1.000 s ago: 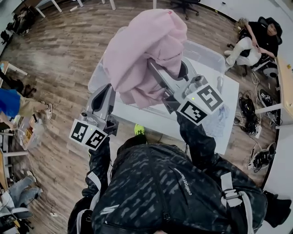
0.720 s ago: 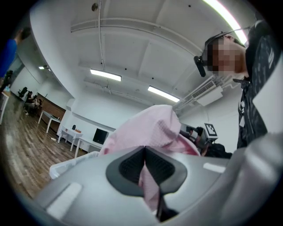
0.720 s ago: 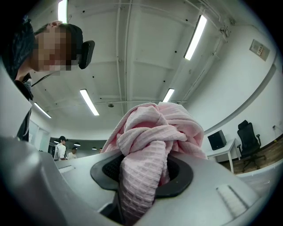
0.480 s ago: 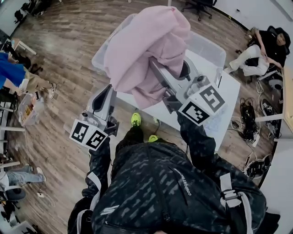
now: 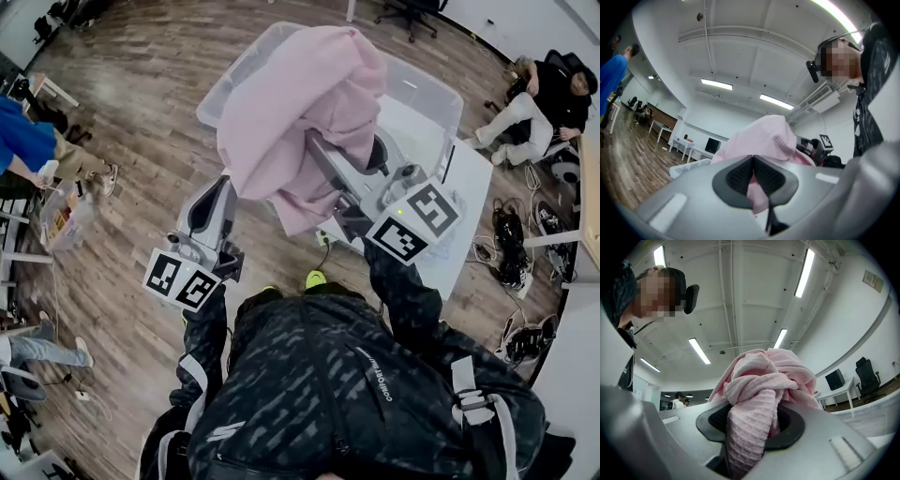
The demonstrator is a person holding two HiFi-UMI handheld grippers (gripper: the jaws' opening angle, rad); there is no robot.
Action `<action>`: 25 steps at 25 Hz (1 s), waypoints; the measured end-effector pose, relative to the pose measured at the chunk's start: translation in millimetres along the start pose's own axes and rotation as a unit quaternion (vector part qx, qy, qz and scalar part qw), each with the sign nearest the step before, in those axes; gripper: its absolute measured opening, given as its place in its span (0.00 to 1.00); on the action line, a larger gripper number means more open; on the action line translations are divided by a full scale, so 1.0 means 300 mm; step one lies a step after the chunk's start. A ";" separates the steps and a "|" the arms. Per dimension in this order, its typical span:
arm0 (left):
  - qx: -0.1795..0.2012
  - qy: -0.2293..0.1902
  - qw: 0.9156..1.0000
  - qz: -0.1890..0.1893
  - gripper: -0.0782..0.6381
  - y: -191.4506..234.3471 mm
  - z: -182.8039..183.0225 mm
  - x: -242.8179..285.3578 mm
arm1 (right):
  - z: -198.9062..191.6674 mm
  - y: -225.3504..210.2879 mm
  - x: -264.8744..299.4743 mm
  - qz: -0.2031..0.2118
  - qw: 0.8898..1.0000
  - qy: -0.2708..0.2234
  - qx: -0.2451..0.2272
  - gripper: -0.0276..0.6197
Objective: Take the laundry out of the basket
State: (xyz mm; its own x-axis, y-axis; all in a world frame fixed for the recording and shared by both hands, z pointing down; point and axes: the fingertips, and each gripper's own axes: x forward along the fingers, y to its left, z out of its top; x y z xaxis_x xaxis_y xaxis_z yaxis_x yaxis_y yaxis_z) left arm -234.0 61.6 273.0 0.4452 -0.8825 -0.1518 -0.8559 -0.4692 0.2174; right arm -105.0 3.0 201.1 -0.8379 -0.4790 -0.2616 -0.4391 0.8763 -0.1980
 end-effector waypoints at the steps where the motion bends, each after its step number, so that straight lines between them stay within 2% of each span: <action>1: -0.002 -0.001 1.000 -0.002 0.12 0.002 0.007 -0.005 | -0.002 0.010 -0.001 -0.003 1.000 0.002 0.001 0.29; 9: -0.020 -0.002 0.999 -0.033 0.12 0.023 0.033 -0.078 | -0.073 0.127 -0.013 -0.035 0.999 0.026 0.002 0.29; 13: -0.023 -0.001 0.998 -0.053 0.12 0.041 0.065 -0.201 | -0.102 0.261 -0.006 -0.051 0.998 0.023 -0.004 0.30; 20: -0.029 0.000 0.996 -0.088 0.12 0.067 0.109 -0.402 | -0.158 0.477 -0.018 -0.069 0.997 0.001 0.027 0.30; 25: -0.036 0.008 0.993 -0.108 0.12 0.062 0.089 -0.516 | -0.249 0.587 -0.051 -0.092 0.995 0.014 0.023 0.30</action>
State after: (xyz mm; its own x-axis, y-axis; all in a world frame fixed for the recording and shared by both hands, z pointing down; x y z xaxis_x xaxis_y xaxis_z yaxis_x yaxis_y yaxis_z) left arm -326.0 190.4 274.8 0.6214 -0.7606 -0.1883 -0.7189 -0.6490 0.2492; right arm -193.9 168.5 240.8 -0.7538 -0.6286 -0.1912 -0.5705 0.7706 -0.2842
